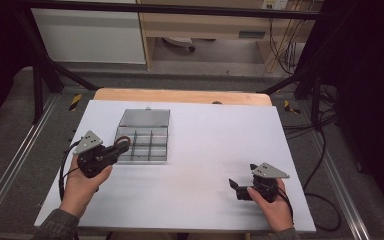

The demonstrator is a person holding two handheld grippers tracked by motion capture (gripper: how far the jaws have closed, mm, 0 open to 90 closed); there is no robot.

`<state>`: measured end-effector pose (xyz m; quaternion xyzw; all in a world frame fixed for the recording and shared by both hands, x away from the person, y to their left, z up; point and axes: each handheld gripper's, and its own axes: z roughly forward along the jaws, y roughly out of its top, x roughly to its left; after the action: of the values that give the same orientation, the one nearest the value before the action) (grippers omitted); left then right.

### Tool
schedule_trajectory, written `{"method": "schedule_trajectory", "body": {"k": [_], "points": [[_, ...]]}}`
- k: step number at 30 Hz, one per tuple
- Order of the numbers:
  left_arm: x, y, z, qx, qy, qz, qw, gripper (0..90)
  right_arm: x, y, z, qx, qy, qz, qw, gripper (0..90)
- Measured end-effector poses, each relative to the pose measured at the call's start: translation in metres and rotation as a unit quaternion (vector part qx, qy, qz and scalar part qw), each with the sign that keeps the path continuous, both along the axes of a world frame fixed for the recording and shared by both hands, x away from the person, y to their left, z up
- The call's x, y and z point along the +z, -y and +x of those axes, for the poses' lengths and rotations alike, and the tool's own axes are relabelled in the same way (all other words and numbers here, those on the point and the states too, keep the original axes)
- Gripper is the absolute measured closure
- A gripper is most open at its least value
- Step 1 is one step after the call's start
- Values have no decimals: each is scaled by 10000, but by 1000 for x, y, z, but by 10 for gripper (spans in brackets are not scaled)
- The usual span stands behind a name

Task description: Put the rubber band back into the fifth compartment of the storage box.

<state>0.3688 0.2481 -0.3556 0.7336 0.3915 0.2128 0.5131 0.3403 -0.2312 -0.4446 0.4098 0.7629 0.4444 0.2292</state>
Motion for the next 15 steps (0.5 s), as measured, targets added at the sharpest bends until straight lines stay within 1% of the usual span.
{"method": "schedule_trajectory", "body": {"k": [2, 4, 6, 10, 15], "points": [[2, 1, 2, 1, 3, 5, 10000, 862, 0, 0, 0, -2, -2, 0, 10000, 42], [3, 2, 5, -26, -36, -53, 10000, 862, 0, 0, 0, -1, -3, 2, 10000, 42], [5, 1, 7, 1, -11, -27, 10000, 862, 0, 0, 0, 5, 1, -3, 10000, 42], [10, -1, 12, 38, 7, -95, 9999, 862, 0, 0, 0, 6, 5, -1, 10000, 42], [13, 1, 17, 42, -5, -108, 9999, 862, 0, 0, 0, 8, 0, 1, 10000, 42]]}}
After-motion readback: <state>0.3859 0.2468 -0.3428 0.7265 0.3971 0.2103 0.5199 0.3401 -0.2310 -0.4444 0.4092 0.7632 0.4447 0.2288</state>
